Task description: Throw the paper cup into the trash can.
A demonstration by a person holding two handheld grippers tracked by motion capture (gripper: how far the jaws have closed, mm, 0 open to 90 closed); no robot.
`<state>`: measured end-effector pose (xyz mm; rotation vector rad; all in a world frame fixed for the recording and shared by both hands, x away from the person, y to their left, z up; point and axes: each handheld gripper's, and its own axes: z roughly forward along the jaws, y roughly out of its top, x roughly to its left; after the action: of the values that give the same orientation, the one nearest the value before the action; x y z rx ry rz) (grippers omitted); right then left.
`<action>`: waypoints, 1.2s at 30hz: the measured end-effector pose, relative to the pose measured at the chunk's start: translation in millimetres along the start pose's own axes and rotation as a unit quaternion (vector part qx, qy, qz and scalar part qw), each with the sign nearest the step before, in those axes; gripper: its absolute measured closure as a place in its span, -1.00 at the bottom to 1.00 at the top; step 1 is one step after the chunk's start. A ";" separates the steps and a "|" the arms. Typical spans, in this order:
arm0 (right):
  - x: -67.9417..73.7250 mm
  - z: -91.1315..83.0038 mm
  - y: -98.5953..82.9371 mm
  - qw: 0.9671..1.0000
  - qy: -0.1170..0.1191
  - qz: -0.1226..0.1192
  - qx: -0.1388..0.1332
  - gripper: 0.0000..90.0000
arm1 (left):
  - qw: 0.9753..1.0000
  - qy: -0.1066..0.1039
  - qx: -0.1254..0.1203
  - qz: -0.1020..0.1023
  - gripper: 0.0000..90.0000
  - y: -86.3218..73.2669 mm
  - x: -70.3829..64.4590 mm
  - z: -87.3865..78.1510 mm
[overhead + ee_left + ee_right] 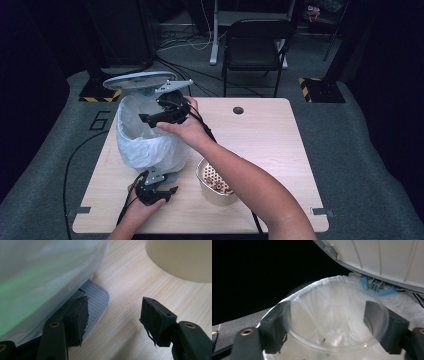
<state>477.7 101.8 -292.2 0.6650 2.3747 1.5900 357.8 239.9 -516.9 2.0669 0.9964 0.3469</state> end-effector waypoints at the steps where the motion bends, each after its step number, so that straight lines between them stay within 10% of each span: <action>1: -0.5 -2.2 -0.6 1.000 0.000 0.001 -0.001 -0.60 | 1.000 -0.001 -0.004 -0.007 -0.13 -0.1 0.6 0.1; 8: -6.4 -18.4 -3.9 1.000 -0.005 0.007 -0.015 -0.63 | 0.999 -0.012 -0.014 -0.029 -0.12 2.5 2.7 -3.6; 16: -0.8 -48.3 -35.4 0.997 0.029 -0.013 0.068 -0.33 | 1.000 -0.020 -0.018 -0.011 -0.04 4.4 1.9 -19.4; 23: -5.2 -111.9 -60.0 0.999 0.006 -0.009 0.036 -0.31 | 0.998 -0.034 -0.047 -0.027 -0.04 6.1 1.3 -34.5; 26: -13.8 -130.9 -65.9 1.000 -0.004 -0.010 0.016 -0.31 | 0.995 -0.033 -0.053 -0.075 -0.04 5.2 -2.8 -38.0; 28: -19.1 -139.3 -70.8 1.000 -0.011 -0.002 0.015 -0.32 | 0.997 -0.034 -0.048 -0.049 -0.04 5.4 3.6 -39.6; 33: -32.3 -158.4 -88.5 0.999 -0.034 0.012 0.016 -0.32 | 0.995 -0.037 -0.042 -0.077 -0.03 0.7 7.7 -45.2; 34: -34.1 -162.5 -91.8 0.999 -0.040 0.012 0.014 -0.32 | 0.999 -0.029 -0.039 -0.009 -0.03 2.0 19.2 -48.0; 35: -35.5 -168.1 -96.2 0.999 -0.047 0.012 0.009 -0.32 | 0.997 -0.028 -0.046 -0.056 -0.03 0.0 13.3 -48.2; 36: -36.4 -171.5 -98.8 0.999 -0.051 0.011 0.007 -0.32 | 0.997 -0.029 -0.043 -0.057 -0.04 -0.5 14.0 -50.0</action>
<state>414.5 -87.6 -317.2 0.7593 2.3164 1.5116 339.7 277.8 -486.4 1.9243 1.0416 0.2644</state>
